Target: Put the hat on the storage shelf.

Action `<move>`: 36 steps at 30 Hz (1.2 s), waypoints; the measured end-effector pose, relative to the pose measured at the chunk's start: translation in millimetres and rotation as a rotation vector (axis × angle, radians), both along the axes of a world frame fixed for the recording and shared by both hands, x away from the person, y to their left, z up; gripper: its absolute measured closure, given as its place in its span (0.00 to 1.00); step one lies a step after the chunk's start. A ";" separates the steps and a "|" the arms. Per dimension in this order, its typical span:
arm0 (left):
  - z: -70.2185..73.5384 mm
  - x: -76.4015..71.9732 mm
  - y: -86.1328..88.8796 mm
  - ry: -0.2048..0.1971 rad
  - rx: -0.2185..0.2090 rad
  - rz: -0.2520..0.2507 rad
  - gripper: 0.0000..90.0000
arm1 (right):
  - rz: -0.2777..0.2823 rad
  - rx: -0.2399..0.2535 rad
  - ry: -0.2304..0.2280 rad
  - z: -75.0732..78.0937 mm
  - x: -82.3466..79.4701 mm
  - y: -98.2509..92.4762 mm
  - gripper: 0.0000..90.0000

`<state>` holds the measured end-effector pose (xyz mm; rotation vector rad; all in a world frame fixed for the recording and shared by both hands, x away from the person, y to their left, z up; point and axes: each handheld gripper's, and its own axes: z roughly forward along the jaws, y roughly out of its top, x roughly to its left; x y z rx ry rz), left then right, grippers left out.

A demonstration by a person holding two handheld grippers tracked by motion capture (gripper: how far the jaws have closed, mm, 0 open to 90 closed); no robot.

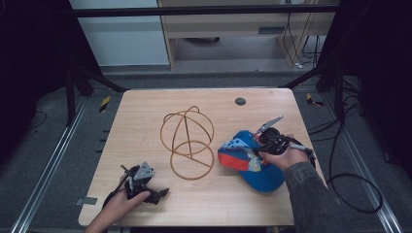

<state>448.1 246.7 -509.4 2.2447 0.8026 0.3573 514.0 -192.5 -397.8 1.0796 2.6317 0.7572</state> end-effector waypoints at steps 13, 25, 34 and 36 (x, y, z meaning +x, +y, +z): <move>-0.1 0.1 -0.2 0.001 -0.002 0.001 0.00 | 0.018 0.063 -0.080 46.3 -14.6 -8.5 1.00; -0.1 0.1 -0.6 0.001 -0.003 0.005 0.00 | 0.027 0.074 -0.133 76.1 -21.3 -15.6 1.00; -0.2 0.0 -0.7 0.001 -0.003 0.006 0.00 | 0.001 0.085 -0.146 85.3 -23.4 -25.4 1.00; -0.2 0.0 -0.7 0.001 -0.003 0.006 0.00 | 0.007 0.089 -0.148 88.7 -24.0 -27.2 1.00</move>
